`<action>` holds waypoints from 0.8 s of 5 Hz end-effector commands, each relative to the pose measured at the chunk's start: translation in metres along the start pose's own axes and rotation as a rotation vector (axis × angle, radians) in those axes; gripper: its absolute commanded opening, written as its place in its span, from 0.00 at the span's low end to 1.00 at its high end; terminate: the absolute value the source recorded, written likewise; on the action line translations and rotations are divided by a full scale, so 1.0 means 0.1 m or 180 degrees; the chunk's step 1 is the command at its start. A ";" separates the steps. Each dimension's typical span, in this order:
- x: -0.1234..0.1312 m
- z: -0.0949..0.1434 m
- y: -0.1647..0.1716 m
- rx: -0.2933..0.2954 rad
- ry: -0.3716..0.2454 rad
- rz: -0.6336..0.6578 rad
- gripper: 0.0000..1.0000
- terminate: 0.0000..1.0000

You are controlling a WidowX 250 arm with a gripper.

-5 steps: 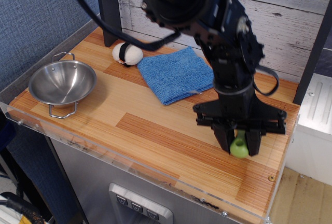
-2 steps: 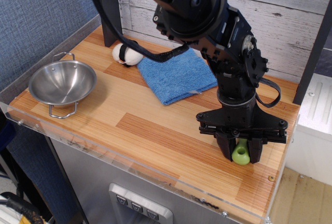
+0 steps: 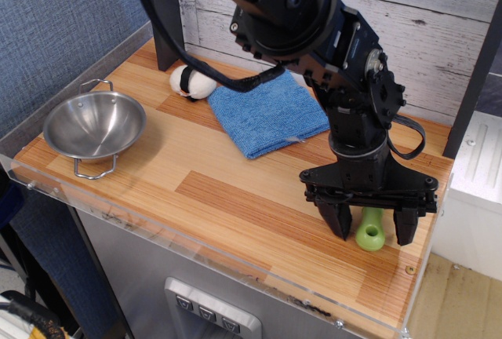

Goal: Move the grater to the bottom right of the table

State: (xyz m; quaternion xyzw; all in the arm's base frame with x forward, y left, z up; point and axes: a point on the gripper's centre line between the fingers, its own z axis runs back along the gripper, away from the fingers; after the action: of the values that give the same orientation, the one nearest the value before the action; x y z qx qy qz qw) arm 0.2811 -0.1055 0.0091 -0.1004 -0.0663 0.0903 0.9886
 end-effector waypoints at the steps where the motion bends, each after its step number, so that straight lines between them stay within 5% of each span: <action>1: -0.05 0.14 0.04 -0.0033 -0.0056 0.0039 1.00 0.00; 4: -0.01 0.87 0.01 -0.0192 -0.0342 0.0129 1.00 0.00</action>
State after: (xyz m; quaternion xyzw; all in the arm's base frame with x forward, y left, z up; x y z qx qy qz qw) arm 0.2649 -0.0907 0.0795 -0.1189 -0.0951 0.1135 0.9818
